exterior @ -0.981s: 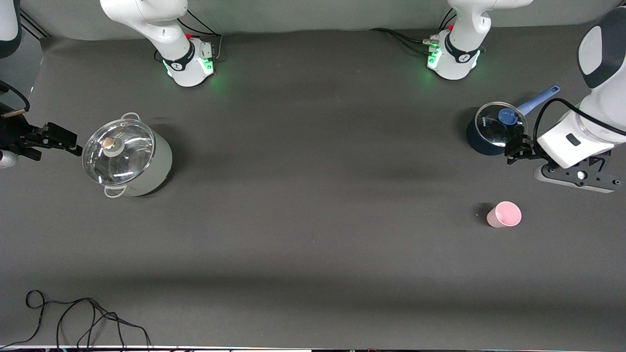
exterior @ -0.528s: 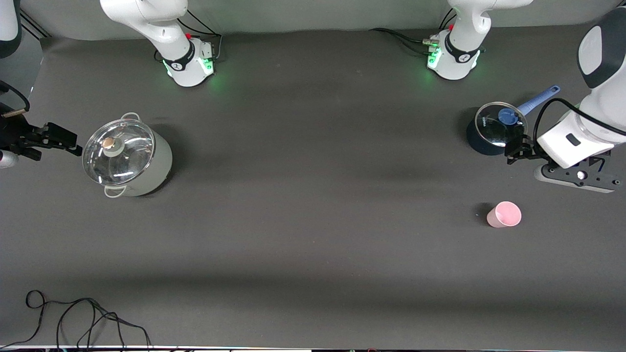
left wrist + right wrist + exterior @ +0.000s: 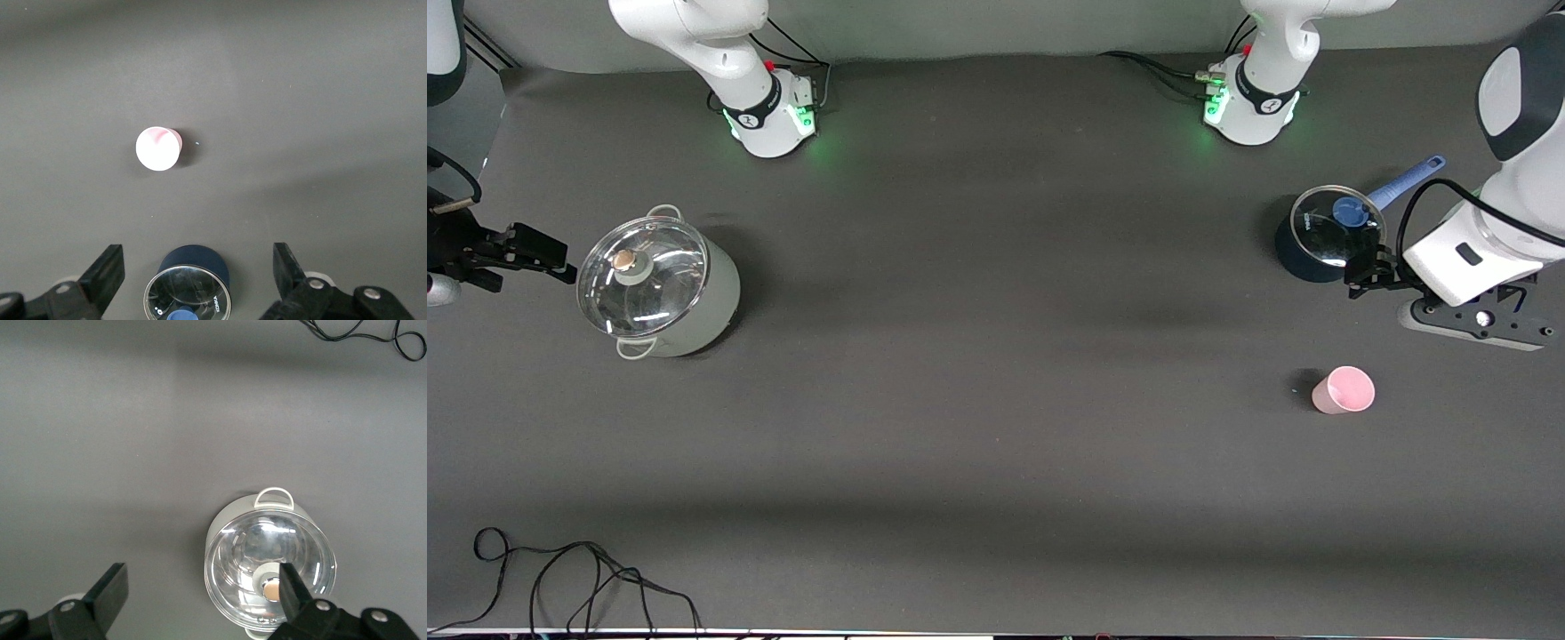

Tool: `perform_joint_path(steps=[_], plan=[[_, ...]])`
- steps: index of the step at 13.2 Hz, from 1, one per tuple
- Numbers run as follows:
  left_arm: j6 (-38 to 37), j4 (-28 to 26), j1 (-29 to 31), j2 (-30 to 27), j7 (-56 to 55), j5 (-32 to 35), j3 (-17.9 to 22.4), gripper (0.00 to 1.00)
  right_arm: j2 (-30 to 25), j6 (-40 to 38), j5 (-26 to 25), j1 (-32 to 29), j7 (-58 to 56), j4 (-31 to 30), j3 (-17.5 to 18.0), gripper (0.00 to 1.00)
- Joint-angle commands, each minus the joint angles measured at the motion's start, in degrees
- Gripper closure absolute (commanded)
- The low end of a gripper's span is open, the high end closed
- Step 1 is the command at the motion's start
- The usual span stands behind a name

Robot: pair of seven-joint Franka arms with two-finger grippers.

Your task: Transfer pink cup from left to right arm

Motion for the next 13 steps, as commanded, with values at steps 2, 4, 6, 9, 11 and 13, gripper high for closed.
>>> perform_joint_path(steps=[2, 4, 6, 9, 11, 13], plan=[[0.06, -0.68, -0.19, -0.86, 1.29, -0.47, 0.48, 0.00, 0.29, -0.57, -0.08, 0.22, 1.08, 0.88, 0.01, 0.00], [-1.87, -0.07, 0.25, -0.77, 4.78, -0.38, 0.74, 0.00, 0.29, -0.57, -0.08, 0.22, 1.08, 0.88, 0.01, 0.00], [-1.88, 0.19, 2.27, -0.42, 13.11, -0.30, 0.66, 0.00, 0.29, -0.57, -0.08, 0.22, 1.08, 0.88, 0.01, 0.00], [-0.56, 0.54, 6.13, 1.07, 29.53, -0.38, 0.66, 0.00, 0.29, -0.57, -0.08, 0.22, 1.08, 0.88, 0.01, 0.00], [1.62, 1.42, 7.98, 2.91, 42.36, -0.38, 0.66, 0.00, 0.29, -0.57, -0.08, 0.22, 1.00, 0.80, -0.07, 0.00], [5.83, 1.43, 9.65, 4.75, 56.94, -0.56, 0.66, 0.00, 0.29, -0.57, -0.08, 0.13, 1.00, 0.88, -0.07, 0.00]])
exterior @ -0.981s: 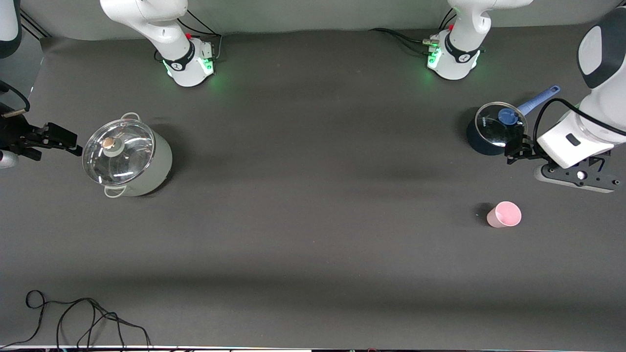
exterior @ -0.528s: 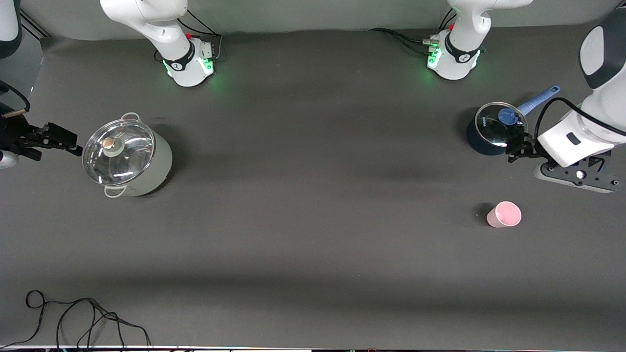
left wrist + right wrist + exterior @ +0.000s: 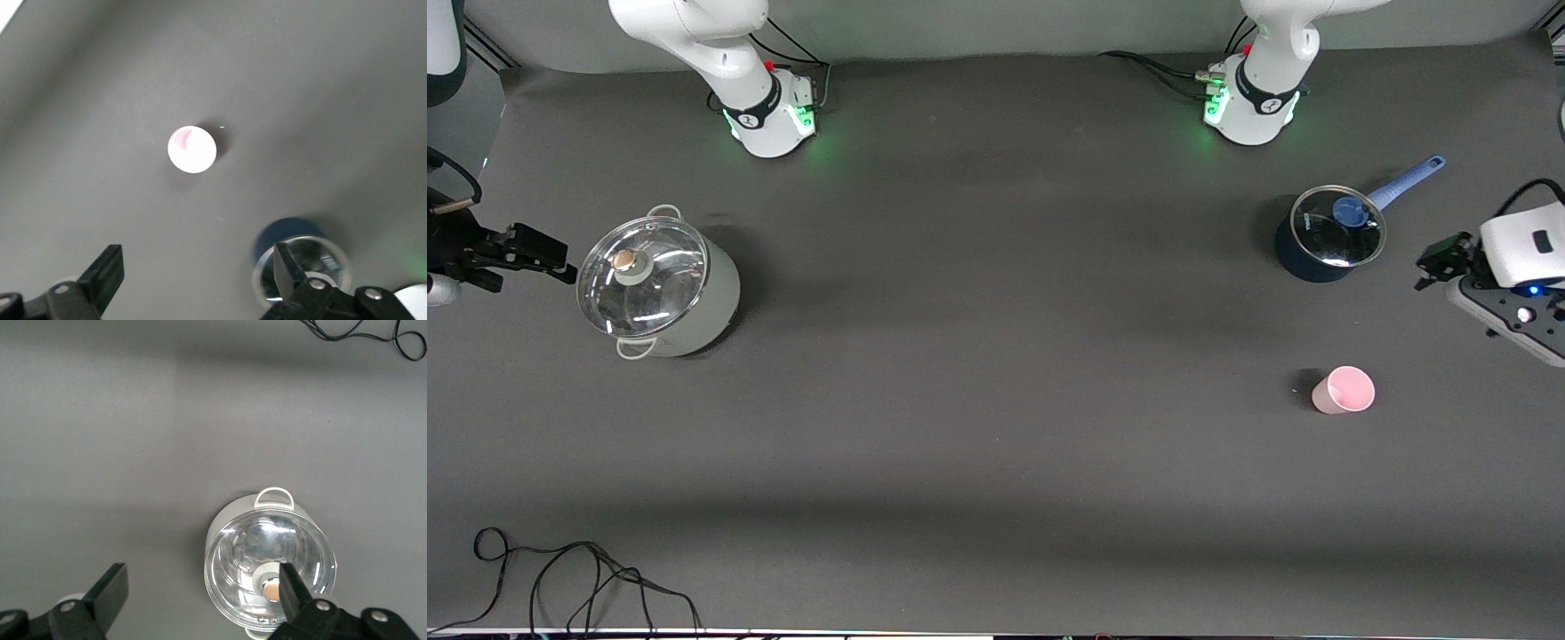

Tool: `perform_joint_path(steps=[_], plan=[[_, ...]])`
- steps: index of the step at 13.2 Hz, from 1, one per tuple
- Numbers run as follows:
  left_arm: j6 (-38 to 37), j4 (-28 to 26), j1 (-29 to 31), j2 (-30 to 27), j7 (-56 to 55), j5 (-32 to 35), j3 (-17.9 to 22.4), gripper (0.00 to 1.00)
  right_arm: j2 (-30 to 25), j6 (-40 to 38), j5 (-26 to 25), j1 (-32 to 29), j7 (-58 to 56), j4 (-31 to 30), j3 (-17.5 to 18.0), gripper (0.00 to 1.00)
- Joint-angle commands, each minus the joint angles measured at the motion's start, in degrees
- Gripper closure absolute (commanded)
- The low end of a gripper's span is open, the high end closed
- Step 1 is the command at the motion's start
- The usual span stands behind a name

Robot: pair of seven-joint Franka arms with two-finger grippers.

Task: Transfer pink cup from left to right arm
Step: 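Move the left gripper down beside the pink cup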

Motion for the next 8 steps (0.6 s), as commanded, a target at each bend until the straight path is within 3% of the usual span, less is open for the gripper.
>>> perform_joint_path(steps=[1, 5, 8], plan=[[3.84, 1.34, 2.69, 3.16, 17.43, -1.95, -0.22, 0.01, 0.25, -0.56, -0.08, 0.14, 0.98, 0.81, -0.07, 0.00], [5.18, 3.18, 9.37, 9.48, 37.31, -13.98, -0.22, 0.04, 0.25, -0.56, -0.08, 0.22, 1.06, 0.89, 0.01, 0.00], [4.91, 3.45, 13.07, 12.74, 44.10, -18.91, -0.22, 0.04, 0.25, -0.56, -0.08, 0.22, 1.07, 0.89, -0.07, 0.00]])
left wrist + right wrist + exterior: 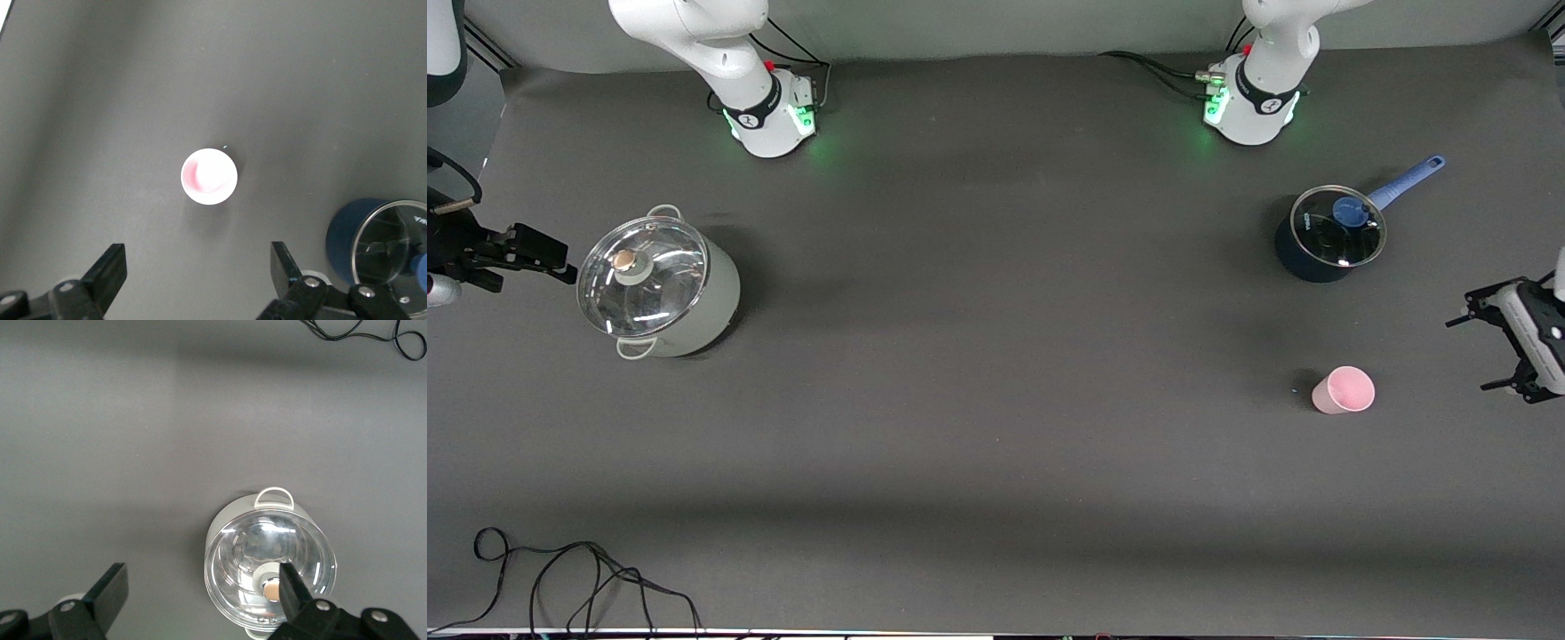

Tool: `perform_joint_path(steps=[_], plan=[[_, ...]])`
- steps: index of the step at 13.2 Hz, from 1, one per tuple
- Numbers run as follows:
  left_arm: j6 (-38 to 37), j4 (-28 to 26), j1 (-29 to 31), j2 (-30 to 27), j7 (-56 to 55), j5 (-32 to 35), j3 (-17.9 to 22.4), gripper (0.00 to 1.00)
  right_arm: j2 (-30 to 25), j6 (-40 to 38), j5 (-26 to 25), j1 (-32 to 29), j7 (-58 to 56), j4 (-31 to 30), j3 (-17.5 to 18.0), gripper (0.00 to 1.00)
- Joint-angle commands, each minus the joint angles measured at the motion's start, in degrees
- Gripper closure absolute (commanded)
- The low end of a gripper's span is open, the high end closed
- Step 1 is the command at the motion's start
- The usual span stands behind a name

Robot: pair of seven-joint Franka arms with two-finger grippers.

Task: Transfer pink cup from left to right arm
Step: 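Move the left gripper down beside the pink cup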

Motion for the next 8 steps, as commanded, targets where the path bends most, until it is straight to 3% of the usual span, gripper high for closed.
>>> perform_joint_path(steps=[1, 8], plan=[[-0.83, 1.99, 2.39, 3.40, 7.48, -4.74, -0.41, 0.03, 0.24, -0.56, -0.09, 0.23, 1.05, 0.89, -0.07, 0.00], [-1.71, 2.42, 11.26, 14.21, 24.19, -15.39, -0.76, 0.02, 0.15, -0.56, -0.09, 0.23, 1.05, 0.89, -0.07, 0.00]])
